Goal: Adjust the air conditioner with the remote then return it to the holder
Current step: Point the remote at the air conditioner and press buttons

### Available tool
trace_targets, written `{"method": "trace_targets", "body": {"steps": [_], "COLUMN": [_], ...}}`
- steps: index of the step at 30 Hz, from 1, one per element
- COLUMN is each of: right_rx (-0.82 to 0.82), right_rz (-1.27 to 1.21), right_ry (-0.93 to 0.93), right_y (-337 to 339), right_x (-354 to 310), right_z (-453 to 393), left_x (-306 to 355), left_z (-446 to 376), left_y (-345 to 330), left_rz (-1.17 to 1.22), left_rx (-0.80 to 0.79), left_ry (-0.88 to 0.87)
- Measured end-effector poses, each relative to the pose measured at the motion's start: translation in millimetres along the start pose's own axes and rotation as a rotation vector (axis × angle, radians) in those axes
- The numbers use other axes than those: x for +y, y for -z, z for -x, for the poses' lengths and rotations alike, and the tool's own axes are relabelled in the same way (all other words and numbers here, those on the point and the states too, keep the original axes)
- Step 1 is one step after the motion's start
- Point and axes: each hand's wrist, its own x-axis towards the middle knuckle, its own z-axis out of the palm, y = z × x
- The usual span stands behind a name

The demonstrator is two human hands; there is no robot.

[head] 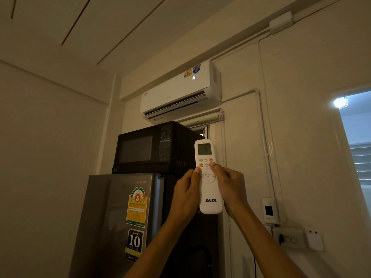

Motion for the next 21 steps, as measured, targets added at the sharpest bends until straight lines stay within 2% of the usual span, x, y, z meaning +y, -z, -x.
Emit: {"method": "trace_targets", "body": {"steps": [21], "right_rx": [-0.010], "right_rz": [-0.001], "right_ry": [0.025], "right_y": [-1.0], "right_x": [3.0], "right_z": [-2.8], "left_x": [-3.9], "left_z": [-0.9], "left_y": [1.2], "left_rz": [0.006], "left_rx": [0.004], "left_ry": [-0.015]}}
